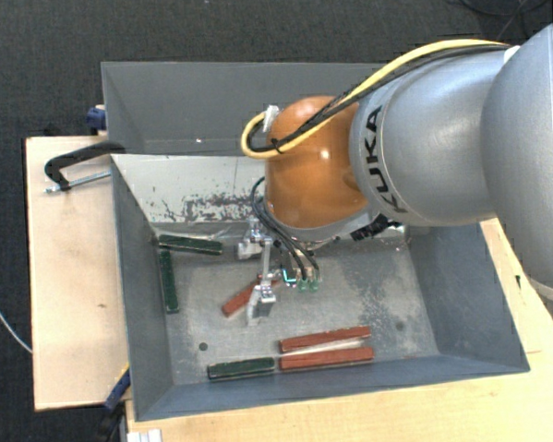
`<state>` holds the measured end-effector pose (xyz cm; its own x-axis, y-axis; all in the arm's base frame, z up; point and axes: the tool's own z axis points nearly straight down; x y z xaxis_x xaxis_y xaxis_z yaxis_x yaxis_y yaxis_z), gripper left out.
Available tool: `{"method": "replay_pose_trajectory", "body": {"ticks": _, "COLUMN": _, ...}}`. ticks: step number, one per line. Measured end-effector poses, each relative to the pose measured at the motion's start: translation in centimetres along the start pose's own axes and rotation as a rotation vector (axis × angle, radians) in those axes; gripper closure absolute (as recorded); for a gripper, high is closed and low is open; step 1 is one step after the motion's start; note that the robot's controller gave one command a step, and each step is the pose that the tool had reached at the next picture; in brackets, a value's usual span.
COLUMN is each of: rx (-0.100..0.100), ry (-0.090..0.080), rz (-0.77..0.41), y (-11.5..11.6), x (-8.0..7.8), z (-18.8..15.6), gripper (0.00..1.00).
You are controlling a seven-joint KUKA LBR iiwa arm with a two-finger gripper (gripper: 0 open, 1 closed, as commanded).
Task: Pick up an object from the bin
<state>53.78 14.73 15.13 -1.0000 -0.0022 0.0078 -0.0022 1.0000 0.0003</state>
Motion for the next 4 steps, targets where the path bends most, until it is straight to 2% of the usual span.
{"method": "replay_pose_trajectory", "body": {"ticks": 1, "rx": -0.001, "ry": -0.008, "rz": 0.002, "y": -0.1, "x": -0.2, "z": -0.4, "gripper": 0.0}}
{"method": "replay_pose_trajectory", "body": {"ticks": 2, "rx": -0.001, "ry": -0.012, "rz": -0.092, "y": -1.7, "x": -2.0, "z": 6.5, "gripper": 0.0}}
{"method": "replay_pose_trajectory", "body": {"ticks": 3, "rx": -0.002, "ry": -0.013, "rz": -0.105, "y": -1.7, "x": -2.1, "z": 6.8, "gripper": 0.0}}
{"method": "replay_pose_trajectory", "body": {"ticks": 4, "rx": -0.001, "ry": -0.009, "rz": -0.164, "y": -3.1, "x": -2.5, "z": 7.7, "gripper": 0.0}}
